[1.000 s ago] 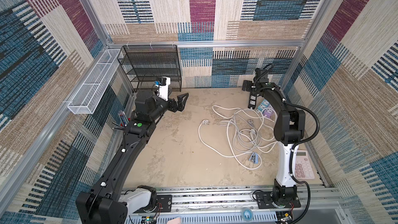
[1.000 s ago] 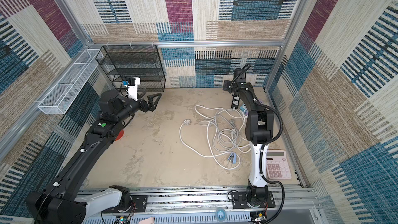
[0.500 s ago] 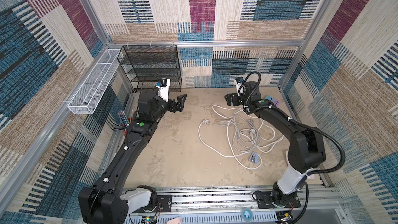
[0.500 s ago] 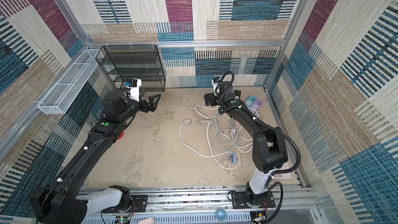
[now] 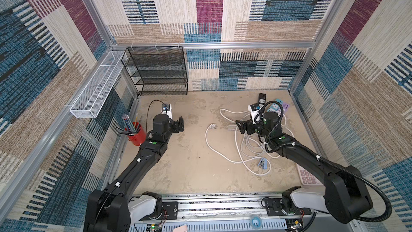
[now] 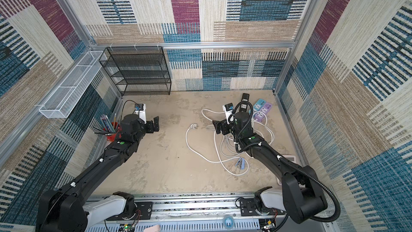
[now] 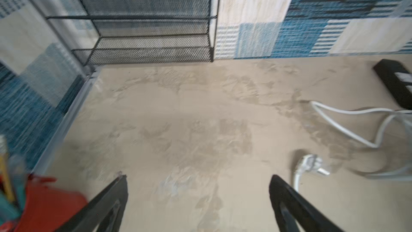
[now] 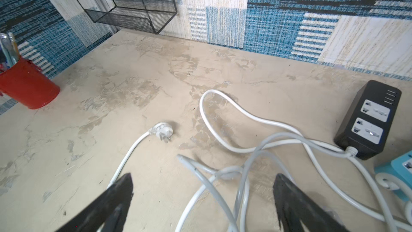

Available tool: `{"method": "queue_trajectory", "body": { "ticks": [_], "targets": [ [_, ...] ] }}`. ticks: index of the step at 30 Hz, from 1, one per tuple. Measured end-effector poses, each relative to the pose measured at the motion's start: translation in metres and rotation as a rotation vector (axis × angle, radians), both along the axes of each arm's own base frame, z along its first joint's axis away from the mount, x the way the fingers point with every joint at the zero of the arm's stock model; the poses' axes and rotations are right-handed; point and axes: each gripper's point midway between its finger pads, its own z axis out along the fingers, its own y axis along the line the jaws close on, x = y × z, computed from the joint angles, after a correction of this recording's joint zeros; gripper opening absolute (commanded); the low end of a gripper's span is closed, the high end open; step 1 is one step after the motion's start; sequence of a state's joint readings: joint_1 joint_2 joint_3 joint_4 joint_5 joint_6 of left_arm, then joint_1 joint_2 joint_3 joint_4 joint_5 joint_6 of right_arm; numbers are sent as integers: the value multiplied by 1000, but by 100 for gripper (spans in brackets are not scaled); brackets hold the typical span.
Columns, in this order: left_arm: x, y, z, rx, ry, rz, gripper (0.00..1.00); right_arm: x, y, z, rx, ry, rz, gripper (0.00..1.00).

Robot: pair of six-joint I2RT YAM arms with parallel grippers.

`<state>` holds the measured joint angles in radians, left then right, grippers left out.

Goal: Unwrap the cord wrapped around the power strip
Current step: Reset both arms

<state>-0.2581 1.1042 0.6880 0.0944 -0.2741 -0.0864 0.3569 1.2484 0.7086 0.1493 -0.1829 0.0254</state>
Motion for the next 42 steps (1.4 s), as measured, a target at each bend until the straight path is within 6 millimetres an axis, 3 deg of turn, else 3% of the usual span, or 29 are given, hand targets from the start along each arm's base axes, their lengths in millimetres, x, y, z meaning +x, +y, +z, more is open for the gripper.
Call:
{"method": "queue_trajectory", "body": {
  "ticks": [6, 9, 12, 16, 18, 23, 32, 38, 42],
  "targets": [
    [-57, 69, -21, 102, -107, 320, 99, -10, 0, 6, 28, -45, 18, 98],
    [-71, 89, -27, 127, -156, 422, 99, -8, 3, 7, 35, -53, 26, 98],
    [-61, 92, -40, 164, -135, 449, 99, -9, 5, 9, 46, -57, 39, 98],
    [-45, 91, -88, 261, -25, 412, 99, -14, 3, 9, 53, -68, 39, 98],
    [-36, 89, -102, 282, 1, 383, 99, -18, 1, 11, 57, -80, 38, 98],
    [-1, 88, -97, 215, -38, 318, 99, -23, -2, 12, 64, -111, 31, 98],
    [25, 81, -124, 91, 28, 133, 99, -27, -15, 18, 57, -197, -25, 98],
    [29, 62, -123, 41, 7, 22, 99, -37, -57, 20, 7, -338, -207, 98],
    [30, 58, -123, 27, 11, -7, 99, -40, -106, -6, -67, -370, -405, 98]
  ]
}}
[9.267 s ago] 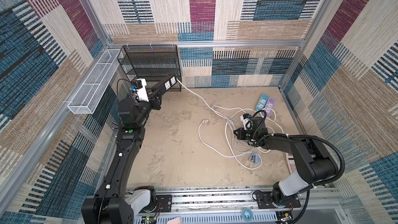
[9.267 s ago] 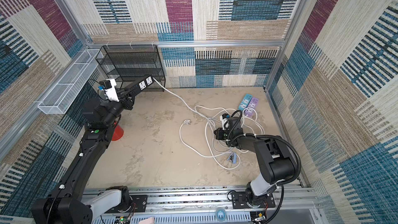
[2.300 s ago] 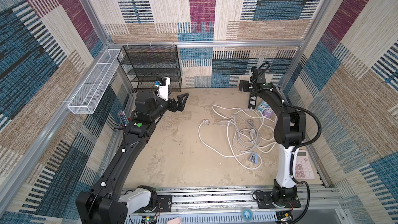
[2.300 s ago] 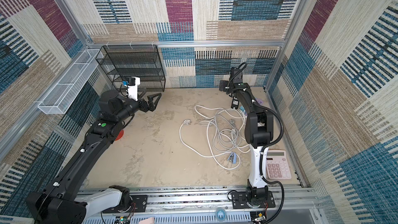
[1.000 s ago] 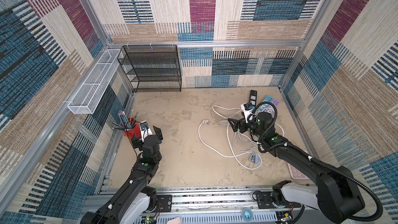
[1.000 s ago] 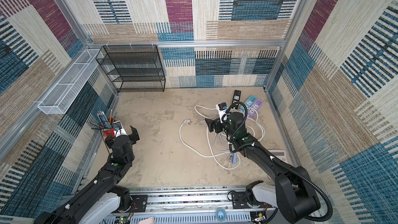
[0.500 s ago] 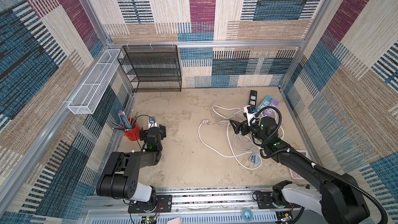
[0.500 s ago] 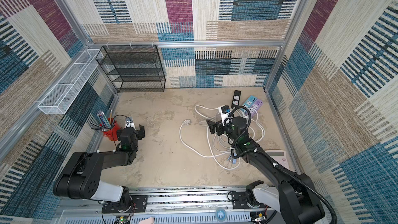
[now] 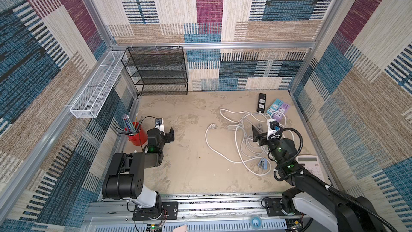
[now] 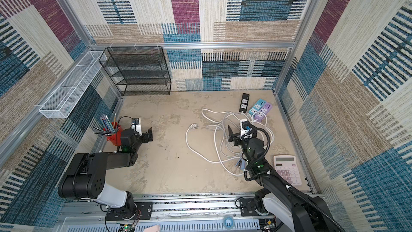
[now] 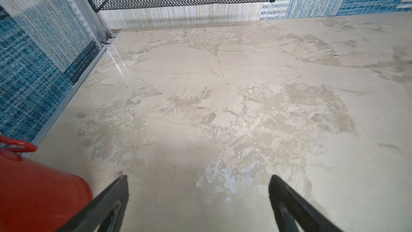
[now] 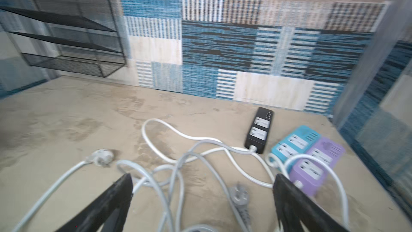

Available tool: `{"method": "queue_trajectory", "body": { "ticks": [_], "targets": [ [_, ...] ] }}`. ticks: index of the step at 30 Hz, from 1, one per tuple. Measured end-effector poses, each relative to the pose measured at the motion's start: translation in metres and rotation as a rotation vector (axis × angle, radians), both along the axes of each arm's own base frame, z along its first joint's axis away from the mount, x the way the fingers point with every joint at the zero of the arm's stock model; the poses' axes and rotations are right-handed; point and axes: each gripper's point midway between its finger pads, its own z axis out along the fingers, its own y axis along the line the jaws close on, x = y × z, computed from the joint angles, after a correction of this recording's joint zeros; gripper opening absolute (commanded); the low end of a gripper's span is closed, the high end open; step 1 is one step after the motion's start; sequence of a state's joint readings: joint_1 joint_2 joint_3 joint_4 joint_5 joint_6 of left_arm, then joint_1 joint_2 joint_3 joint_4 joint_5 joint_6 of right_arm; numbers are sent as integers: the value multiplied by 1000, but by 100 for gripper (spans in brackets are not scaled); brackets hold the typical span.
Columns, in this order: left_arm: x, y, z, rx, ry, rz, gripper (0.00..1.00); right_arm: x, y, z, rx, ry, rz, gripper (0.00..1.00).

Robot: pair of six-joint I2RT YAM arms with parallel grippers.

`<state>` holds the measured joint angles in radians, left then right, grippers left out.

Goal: Unwrap the cord wrapped around the power strip
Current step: Reset both arms

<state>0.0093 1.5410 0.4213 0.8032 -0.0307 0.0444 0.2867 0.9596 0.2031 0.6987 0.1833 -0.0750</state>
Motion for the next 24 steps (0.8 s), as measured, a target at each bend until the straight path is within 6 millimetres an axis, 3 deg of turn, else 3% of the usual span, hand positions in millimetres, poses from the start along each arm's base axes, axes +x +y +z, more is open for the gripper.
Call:
{"method": "queue_trajectory", "body": {
  "ticks": [4, 8, 12, 18, 24],
  "targets": [
    [0, -4, -2, -33, 7, -54, 99, 1, -62, -17, 38, -6, -224, 98],
    [-1, -9, -2, -53, 6, -93, 99, 7, -84, -27, 20, 6, -297, 98],
    [-1, -13, -1, -62, 6, -115, 99, 24, -86, -48, -17, 70, -284, 98],
    [-1, -13, -1, -63, 6, -118, 99, 49, -81, -46, -71, 75, -240, 98],
    [-1, -13, -1, -64, 6, -119, 99, 39, -66, -40, -54, 39, -149, 98]
  ]
}}
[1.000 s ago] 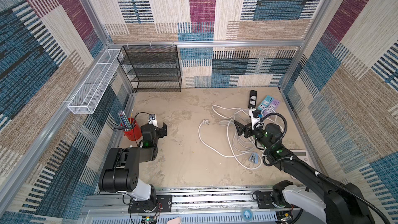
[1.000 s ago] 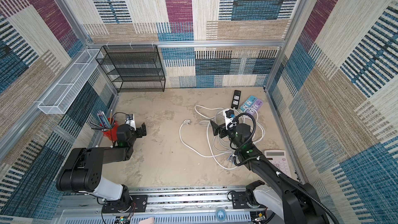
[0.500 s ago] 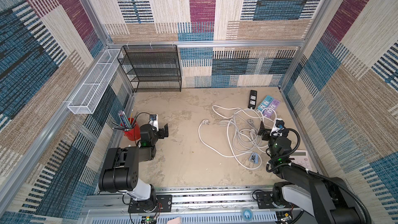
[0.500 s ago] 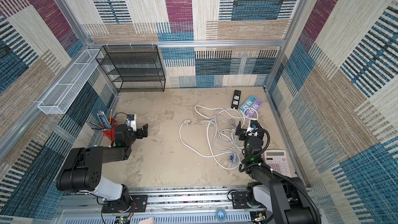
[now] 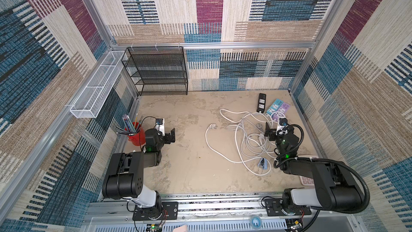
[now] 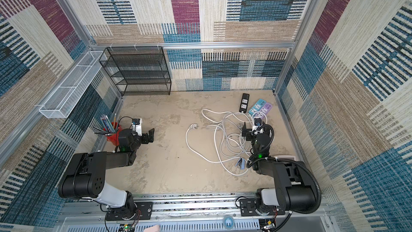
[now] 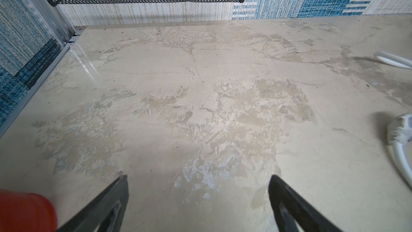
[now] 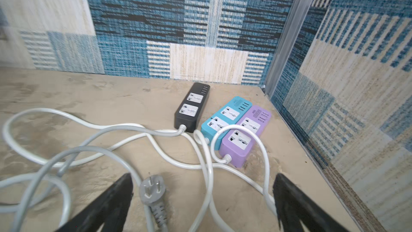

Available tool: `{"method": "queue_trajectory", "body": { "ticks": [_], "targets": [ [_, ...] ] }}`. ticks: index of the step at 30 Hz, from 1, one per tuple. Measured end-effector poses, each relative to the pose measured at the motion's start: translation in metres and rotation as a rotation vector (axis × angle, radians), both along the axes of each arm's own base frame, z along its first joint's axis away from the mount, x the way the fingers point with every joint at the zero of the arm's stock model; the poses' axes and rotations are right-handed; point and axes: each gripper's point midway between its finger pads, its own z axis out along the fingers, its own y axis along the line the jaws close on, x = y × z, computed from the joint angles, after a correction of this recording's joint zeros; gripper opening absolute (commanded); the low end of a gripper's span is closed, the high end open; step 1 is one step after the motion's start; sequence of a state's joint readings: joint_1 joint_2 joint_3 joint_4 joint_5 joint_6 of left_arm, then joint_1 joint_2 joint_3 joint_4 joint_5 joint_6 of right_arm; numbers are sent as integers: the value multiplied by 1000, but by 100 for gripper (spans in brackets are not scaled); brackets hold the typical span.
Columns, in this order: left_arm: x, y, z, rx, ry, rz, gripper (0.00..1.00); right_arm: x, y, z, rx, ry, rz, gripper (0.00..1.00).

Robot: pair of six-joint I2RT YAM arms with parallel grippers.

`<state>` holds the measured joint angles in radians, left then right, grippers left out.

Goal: Unwrap the cord wrapped around the power strip
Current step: Reset both arms

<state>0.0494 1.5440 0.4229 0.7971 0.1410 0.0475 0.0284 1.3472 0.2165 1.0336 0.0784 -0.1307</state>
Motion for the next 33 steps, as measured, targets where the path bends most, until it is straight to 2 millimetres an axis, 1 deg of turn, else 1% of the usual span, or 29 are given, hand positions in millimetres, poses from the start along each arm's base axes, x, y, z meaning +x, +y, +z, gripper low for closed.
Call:
{"method": "queue_trajectory", "body": {
  "ticks": [2, 4, 6, 7, 10, 11, 14, 16, 19, 33],
  "targets": [
    [0, 0, 0, 0, 0, 0, 99, 2, 4, -3, 7, 10, 29, 98],
    [0, 0, 0, 0, 0, 0, 99, 7, 7, 0, 17, 6, 48, 98],
    [0, 0, 0, 0, 0, 0, 99, 6, 13, -1, 27, -9, 85, 98],
    [0, 0, 0, 0, -1, 0, 99, 2, 15, -7, 31, -7, 101, 98],
    [0, 0, 0, 0, -1, 0, 99, -6, 21, -36, 42, 48, 132, 98],
    [0, 0, 0, 0, -1, 0, 99, -5, 21, -38, 45, 56, 135, 98],
    [0, 0, 0, 0, -1, 0, 99, -1, 22, -21, 45, -10, 146, 98],
    [0, 0, 0, 0, -1, 0, 99, 2, 20, -17, 60, -21, 158, 98],
    [1, 0, 0, 0, -1, 1, 99, 9, 4, -12, 95, -32, 111, 98],
    [2, 1, 2, 0, -5, 4, 99, 8, 7, -13, 120, -30, 124, 98]
  ]
}}
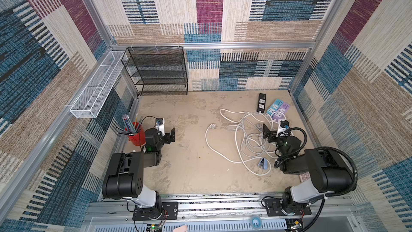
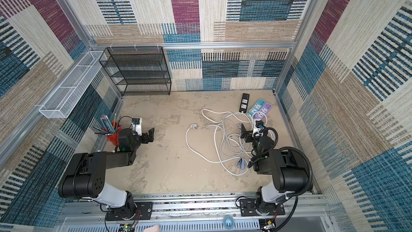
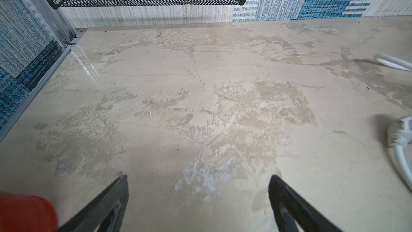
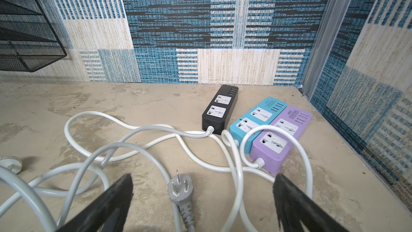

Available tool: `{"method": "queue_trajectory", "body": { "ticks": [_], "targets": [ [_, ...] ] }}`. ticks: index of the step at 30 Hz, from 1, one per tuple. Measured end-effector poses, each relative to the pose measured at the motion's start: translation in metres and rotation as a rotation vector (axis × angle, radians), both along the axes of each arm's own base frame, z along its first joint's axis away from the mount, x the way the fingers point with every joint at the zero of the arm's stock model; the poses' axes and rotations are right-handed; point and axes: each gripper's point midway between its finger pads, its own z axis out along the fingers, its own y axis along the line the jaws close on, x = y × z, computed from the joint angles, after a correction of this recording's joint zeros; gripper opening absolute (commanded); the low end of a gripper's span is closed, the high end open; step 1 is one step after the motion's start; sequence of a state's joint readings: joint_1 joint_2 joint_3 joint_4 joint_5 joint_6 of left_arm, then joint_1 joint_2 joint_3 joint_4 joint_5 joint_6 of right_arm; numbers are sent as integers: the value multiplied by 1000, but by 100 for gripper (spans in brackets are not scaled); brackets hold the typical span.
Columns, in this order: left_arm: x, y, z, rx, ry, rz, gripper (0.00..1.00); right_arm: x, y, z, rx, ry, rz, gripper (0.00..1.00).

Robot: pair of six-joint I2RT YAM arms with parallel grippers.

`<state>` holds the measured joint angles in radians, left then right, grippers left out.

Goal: Unwrap the cord wrapped around the power strip
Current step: Reset both arms

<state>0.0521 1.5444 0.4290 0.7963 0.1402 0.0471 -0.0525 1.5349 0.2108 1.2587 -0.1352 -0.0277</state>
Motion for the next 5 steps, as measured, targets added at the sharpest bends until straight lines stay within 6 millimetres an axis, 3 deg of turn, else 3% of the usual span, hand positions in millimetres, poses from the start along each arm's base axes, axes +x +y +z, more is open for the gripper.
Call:
{"method": "queue_trajectory", "body": {
  "ticks": [5],
  "targets": [
    [0, 0, 0, 0, 0, 0, 99, 4, 5, 2, -1, -4, 15, 98]
  ]
}}
